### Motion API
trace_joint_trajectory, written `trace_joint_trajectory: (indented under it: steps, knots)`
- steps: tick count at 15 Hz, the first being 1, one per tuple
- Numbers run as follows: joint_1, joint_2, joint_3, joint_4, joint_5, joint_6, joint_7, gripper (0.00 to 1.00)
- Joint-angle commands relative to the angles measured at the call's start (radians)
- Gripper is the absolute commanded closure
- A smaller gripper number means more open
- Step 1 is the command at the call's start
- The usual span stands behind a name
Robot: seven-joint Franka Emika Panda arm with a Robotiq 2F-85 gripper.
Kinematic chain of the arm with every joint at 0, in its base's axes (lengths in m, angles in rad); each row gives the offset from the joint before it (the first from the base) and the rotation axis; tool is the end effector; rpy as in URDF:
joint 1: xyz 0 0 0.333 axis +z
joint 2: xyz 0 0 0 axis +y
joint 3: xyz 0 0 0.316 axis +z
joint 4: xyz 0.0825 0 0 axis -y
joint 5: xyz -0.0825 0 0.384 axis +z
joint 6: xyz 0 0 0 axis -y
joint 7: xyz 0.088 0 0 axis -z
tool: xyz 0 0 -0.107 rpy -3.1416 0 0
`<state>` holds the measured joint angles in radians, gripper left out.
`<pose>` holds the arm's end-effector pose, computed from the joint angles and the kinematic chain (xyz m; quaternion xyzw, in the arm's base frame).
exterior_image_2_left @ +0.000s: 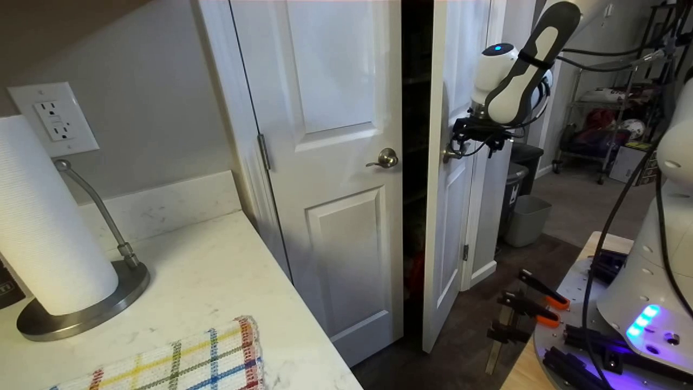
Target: Open the right door
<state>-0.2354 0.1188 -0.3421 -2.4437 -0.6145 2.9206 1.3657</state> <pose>0.4459 -0.2484 0.2872 0.7604 -0.6123 0.2074 0.0623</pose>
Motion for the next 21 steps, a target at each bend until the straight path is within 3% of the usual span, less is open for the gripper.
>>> trace_joint_trajectory:
  steps: [1,14,21]
  knots:
    - [-0.022,-0.036,-0.03,-0.042,-0.011,0.012,-0.01,0.0]
    - [-0.061,-0.078,-0.112,-0.072,-0.005,0.009,-0.122,0.0]
    - [-0.064,-0.094,-0.173,-0.052,-0.114,-0.027,-0.125,0.0]
